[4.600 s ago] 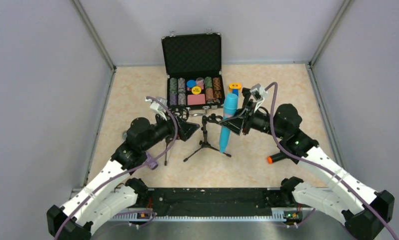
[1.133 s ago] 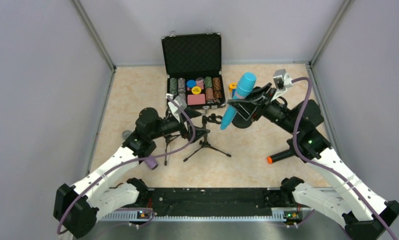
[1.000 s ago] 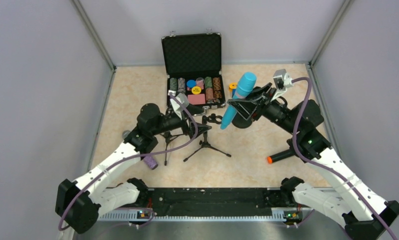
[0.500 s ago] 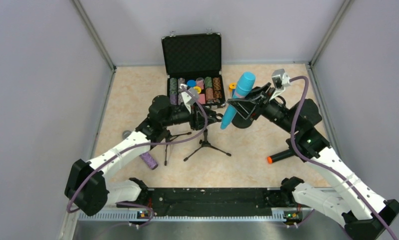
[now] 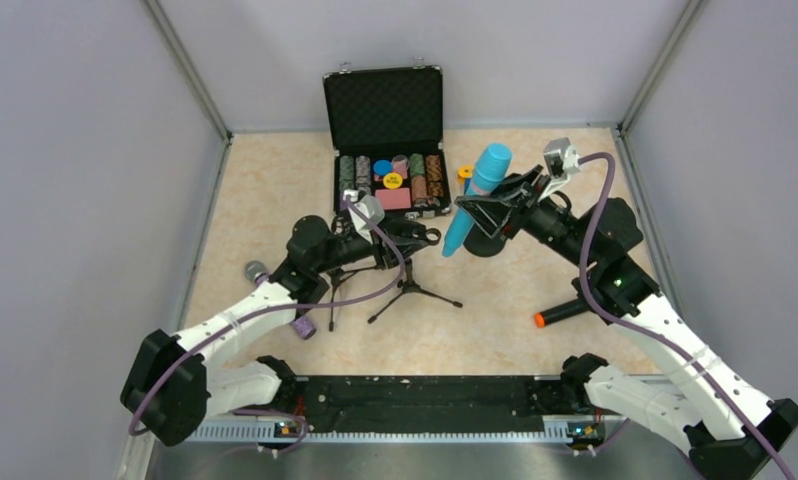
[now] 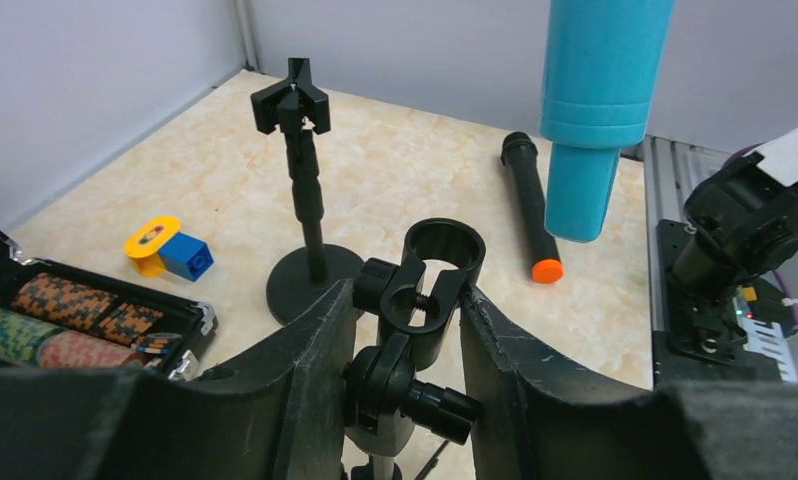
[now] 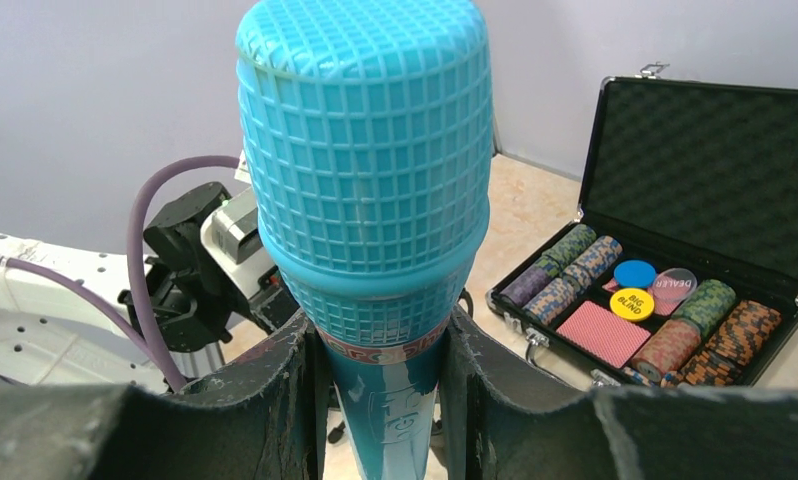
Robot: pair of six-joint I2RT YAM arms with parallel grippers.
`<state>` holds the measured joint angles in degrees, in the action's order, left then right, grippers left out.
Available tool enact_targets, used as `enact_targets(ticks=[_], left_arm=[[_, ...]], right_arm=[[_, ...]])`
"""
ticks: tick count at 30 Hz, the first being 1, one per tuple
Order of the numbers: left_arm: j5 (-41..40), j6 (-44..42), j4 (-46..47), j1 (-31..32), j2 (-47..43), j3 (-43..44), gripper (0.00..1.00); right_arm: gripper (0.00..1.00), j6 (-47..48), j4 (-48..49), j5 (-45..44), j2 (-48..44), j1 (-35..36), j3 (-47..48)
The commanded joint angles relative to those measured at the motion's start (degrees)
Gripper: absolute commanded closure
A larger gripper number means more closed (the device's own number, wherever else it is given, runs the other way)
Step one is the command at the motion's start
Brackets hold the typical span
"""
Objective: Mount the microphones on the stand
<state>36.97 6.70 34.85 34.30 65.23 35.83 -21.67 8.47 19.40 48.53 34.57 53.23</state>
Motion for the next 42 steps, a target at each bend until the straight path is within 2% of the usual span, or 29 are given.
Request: enact_targets(ticks=[1,13,19,23,26,30,36,42], left_arm=[[-0.6,-3.3,-12.1,0.9,2.4,-3.3,1.00],[-3.0,-4.3,-13.8,1.4,8.2,-4.1,1.00],[-3.0,-3.5,-11.7,1.6,8.0,-5.2,0.99],[-3.5,-2.8,-11.3,1.7,5.5,-4.8,0.62],[-4.2,-2.5,-11.0,1.6,2.7,-5.0,0.43],[-6.0,-1.2,-10.0,1.7,-1.2,-5.9,0.27],[-6.8,-0.8,-9.0,1.7,-6.5,-7.4,0.18],[-5.7,-3.4,-11.2,1.7,-8.8,-6.9,0.18]], right_arm=[[1.00,0.6,3.6,-0.9,-0.5,-0.6,-0.6],[1.00,0.6,4.5,-1.0,0.9,-0.6,-0.8],[1.00,0.5,5.1,-1.0,1.4,-0.6,-1.2],[1.00,0.5,5.7,-0.8,1.5,-0.6,-1.5],[1.00,0.5,6.4,-0.4,1.6,-0.6,-2.0],[1.00,0.3,7.8,0.4,1.7,-0.6,-3.4],[1.00,0.5,9.8,1.9,2.5,-0.6,-4.0],[1.00,0.0,13.4,4.1,2.3,-0.6,-5.9]])
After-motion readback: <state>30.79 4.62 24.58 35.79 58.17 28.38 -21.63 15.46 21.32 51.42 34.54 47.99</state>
